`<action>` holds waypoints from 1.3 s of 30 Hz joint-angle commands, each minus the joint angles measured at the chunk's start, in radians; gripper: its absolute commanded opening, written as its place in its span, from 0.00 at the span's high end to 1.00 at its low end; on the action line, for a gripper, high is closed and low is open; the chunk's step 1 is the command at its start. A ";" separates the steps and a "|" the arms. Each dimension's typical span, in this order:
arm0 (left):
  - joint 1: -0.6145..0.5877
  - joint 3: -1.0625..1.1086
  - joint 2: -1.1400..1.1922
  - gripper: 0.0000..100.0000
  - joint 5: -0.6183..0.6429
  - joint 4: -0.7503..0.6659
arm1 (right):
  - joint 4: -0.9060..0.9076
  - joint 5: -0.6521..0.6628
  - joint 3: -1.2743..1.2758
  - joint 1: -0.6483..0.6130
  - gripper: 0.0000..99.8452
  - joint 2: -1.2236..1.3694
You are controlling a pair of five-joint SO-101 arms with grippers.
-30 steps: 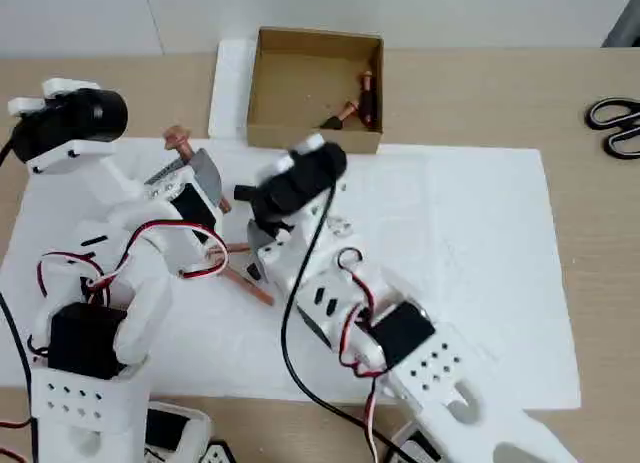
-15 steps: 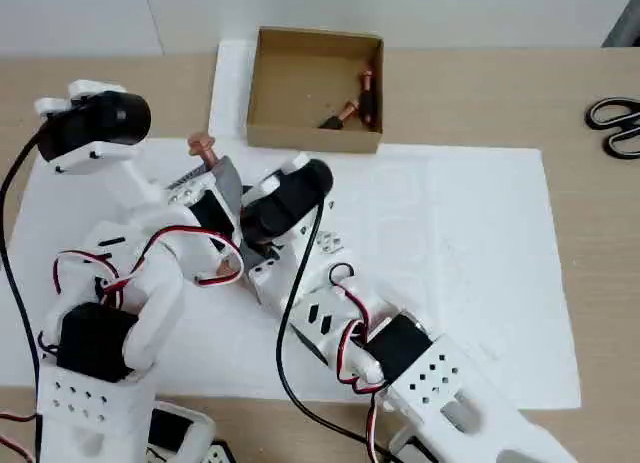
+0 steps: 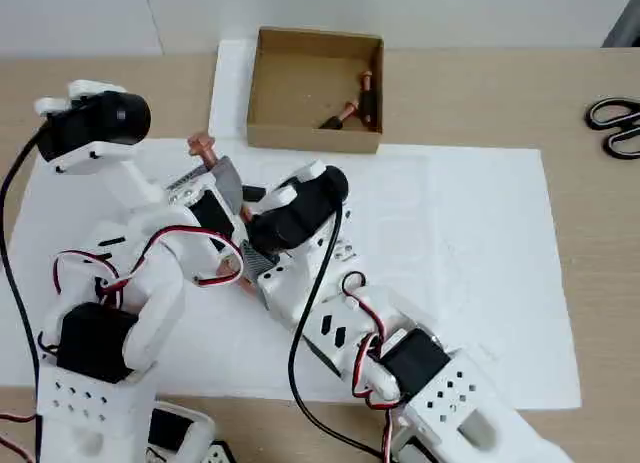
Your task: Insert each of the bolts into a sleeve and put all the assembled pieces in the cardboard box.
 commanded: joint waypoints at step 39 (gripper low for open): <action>0.066 0.064 -0.014 0.99 -0.114 -0.049 | 0.004 0.006 -0.008 -0.001 1.00 -0.030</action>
